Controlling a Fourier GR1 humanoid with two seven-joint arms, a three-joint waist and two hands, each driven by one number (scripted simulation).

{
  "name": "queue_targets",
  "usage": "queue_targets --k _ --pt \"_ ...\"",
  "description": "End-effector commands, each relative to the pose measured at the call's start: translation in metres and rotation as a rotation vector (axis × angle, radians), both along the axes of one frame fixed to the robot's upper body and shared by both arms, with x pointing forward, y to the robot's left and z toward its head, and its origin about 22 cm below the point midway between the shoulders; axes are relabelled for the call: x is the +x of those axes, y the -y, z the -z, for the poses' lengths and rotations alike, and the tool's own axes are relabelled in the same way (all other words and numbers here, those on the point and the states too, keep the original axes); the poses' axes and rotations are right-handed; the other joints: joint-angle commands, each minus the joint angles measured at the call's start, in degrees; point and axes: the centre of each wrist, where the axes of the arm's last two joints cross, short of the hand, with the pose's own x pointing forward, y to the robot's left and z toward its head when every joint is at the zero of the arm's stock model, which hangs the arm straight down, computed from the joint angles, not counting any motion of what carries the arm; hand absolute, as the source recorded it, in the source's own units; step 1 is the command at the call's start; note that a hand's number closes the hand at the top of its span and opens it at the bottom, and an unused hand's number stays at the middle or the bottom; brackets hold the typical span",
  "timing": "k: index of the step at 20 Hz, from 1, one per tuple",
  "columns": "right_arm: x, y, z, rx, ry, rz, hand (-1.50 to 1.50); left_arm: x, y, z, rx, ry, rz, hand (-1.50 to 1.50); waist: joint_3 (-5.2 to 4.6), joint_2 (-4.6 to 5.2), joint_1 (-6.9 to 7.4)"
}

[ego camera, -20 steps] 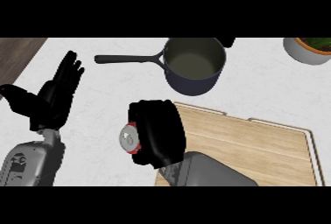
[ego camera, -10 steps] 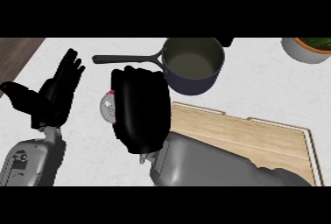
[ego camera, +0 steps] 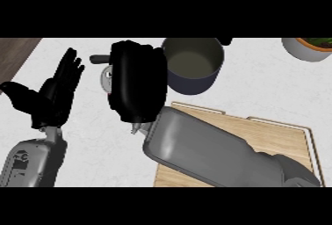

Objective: Pick the can from the tray and place it in the pot

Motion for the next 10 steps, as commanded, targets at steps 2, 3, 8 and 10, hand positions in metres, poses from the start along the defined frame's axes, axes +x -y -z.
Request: queue_targets --k 2,3,8,10 --pt "0.023 -0.005 0.002 0.169 -0.084 0.151 1.5 0.006 0.009 0.001 0.006 0.01 -0.012 0.0 0.04 0.47 -1.03" --pt "0.028 0.001 0.005 0.239 -0.067 0.135 1.5 0.002 -0.007 0.005 0.013 0.005 -0.018 0.0 0.06 0.58 -0.91" --pt "0.065 0.008 0.042 -0.089 -0.016 0.304 1.5 -0.001 -0.008 0.002 -0.007 -0.01 -0.034 0.0 0.02 0.13 -2.38" --pt "0.068 0.002 0.037 -0.128 0.007 0.351 1.5 0.002 -0.008 0.011 -0.01 -0.009 -0.035 0.0 0.0 0.14 -2.51"
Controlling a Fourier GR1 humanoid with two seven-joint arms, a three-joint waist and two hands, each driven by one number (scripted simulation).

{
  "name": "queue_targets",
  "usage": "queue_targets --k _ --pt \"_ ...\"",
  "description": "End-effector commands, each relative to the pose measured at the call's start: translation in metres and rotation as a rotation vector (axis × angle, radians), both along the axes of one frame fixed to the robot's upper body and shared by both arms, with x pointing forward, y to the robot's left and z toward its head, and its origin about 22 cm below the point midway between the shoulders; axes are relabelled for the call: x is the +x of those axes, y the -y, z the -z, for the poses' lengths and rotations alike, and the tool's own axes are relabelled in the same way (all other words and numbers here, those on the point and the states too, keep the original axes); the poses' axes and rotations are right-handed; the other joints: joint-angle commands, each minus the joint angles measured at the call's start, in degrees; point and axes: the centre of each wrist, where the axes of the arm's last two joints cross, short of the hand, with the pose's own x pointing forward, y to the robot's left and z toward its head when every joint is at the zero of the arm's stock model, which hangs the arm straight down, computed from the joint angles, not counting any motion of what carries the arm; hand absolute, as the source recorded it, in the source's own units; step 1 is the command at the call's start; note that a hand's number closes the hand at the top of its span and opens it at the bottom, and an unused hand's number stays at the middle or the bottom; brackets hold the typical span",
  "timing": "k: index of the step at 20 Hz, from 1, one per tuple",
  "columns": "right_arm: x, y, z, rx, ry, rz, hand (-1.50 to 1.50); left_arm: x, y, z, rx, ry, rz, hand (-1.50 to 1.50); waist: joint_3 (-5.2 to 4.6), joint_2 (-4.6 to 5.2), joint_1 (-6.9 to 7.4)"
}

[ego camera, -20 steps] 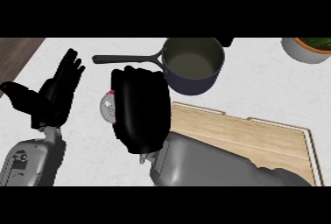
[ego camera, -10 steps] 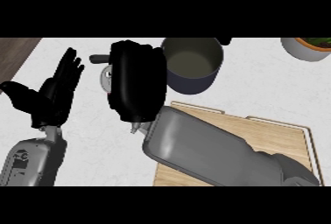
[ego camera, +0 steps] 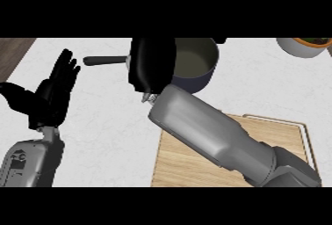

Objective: Pick the can from the tray and place it in the pot

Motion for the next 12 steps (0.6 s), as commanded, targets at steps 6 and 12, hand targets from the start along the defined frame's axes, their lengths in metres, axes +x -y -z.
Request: queue_targets --k 6,12 --pt "0.04 0.023 0.048 -0.049 -0.074 0.235 1.5 -0.009 0.006 0.006 0.007 0.007 -0.002 0.0 0.11 0.31 0.28" --pt "0.053 0.044 0.062 0.106 -0.195 0.248 1.5 -0.007 0.011 0.001 -0.011 0.012 0.032 0.0 0.18 0.86 1.05"
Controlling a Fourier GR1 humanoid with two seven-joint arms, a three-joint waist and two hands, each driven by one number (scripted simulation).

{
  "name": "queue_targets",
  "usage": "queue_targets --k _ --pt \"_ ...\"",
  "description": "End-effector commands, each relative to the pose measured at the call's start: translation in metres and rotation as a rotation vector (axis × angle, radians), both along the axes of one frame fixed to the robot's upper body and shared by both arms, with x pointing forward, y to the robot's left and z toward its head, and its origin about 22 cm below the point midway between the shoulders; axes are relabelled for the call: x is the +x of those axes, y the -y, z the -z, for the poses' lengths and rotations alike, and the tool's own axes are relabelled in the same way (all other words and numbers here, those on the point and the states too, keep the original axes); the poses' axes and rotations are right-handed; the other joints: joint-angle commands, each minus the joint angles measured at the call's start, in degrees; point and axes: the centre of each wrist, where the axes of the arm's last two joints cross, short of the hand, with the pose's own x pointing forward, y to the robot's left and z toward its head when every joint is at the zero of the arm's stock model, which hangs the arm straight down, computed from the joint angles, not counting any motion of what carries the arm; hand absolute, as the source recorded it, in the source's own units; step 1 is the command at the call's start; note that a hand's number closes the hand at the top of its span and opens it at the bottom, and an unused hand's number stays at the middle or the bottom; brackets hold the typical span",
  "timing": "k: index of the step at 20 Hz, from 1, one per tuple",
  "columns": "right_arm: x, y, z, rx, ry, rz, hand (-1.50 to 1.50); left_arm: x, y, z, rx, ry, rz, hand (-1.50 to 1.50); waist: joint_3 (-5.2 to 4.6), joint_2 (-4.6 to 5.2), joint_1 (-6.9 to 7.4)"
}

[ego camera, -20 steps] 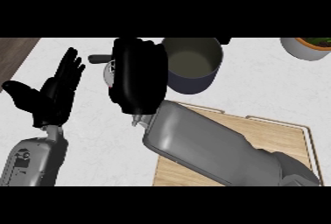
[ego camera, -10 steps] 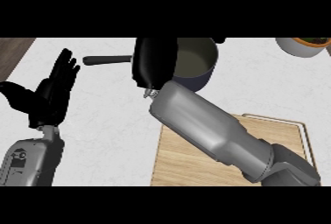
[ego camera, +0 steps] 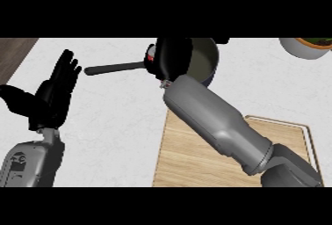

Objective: Pick the can from the tray and place it in the pot

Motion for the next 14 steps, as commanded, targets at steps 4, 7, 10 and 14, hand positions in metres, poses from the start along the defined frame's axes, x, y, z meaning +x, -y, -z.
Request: queue_targets --k 4,7,10,14 --pt "0.013 0.029 0.029 0.273 -0.144 0.09 -1.5 -0.007 0.006 -0.006 0.008 0.024 0.027 0.0 0.15 1.05 1.36" --pt "0.011 0.029 0.029 0.342 -0.191 0.004 -1.5 -0.005 0.005 -0.005 -0.002 0.014 0.031 0.0 0.15 1.23 1.8" --pt "0.005 0.029 0.028 0.475 -0.064 -0.064 -1.5 0.0 0.017 0.002 -0.013 0.011 0.024 0.0 0.2 1.29 0.8" --pt "0.005 0.027 0.009 0.629 0.092 -0.102 -1.5 0.002 -0.006 -0.009 0.0 0.029 0.016 0.0 0.19 1.17 1.01"
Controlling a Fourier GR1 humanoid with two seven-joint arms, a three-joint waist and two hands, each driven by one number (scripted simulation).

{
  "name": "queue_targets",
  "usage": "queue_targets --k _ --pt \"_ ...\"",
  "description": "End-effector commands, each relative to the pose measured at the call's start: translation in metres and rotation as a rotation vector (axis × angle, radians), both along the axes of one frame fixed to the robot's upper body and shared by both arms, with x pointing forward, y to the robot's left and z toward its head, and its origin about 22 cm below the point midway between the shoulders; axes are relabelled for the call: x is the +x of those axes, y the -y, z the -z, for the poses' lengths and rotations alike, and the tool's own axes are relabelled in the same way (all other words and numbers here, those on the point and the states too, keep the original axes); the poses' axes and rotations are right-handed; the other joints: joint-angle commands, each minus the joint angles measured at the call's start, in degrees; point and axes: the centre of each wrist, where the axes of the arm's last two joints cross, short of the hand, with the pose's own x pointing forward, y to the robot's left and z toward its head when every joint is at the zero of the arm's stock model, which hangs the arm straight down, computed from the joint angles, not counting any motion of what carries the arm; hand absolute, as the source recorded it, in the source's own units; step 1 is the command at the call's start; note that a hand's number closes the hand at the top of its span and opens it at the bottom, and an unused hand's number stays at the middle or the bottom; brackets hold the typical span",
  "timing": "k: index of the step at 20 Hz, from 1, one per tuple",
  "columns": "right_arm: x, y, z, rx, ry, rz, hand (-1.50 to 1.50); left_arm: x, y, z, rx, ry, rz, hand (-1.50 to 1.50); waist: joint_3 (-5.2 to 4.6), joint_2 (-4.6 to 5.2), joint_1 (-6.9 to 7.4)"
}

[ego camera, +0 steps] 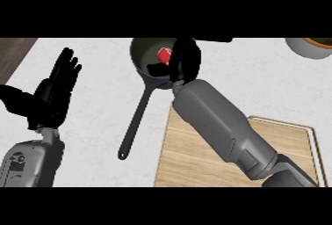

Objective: Pick the can from the tray and place it in the pot

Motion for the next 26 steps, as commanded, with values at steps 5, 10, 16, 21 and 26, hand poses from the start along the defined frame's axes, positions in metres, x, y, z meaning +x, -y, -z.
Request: queue_targets --k 5,10,16,21,26 --pt "-0.003 0.013 -0.003 0.31 0.147 0.029 -1.5 -0.002 -0.012 -0.014 0.003 -0.013 -0.036 0.0 0.05 -0.74 -1.92" --pt "-0.01 0.029 0.025 0.354 0.164 -0.017 -1.5 -0.009 -0.026 -0.003 0.004 -0.035 -0.065 0.0 -0.03 -1.15 -3.54" --pt "-0.023 0.072 0.032 0.402 0.146 -0.097 -1.5 -0.028 -0.03 0.0 0.003 -0.035 -0.101 0.0 -0.07 -2.02 -6.11" --pt "-0.031 0.097 0.042 0.371 0.12 -0.127 -1.5 -0.026 -0.036 0.014 -0.003 -0.033 -0.121 0.0 -0.11 -1.92 -6.21" --pt "-0.036 0.111 0.029 0.367 0.128 -0.134 -1.5 -0.022 -0.026 0.006 -0.012 -0.047 -0.108 0.0 -0.1 -1.92 -6.24"
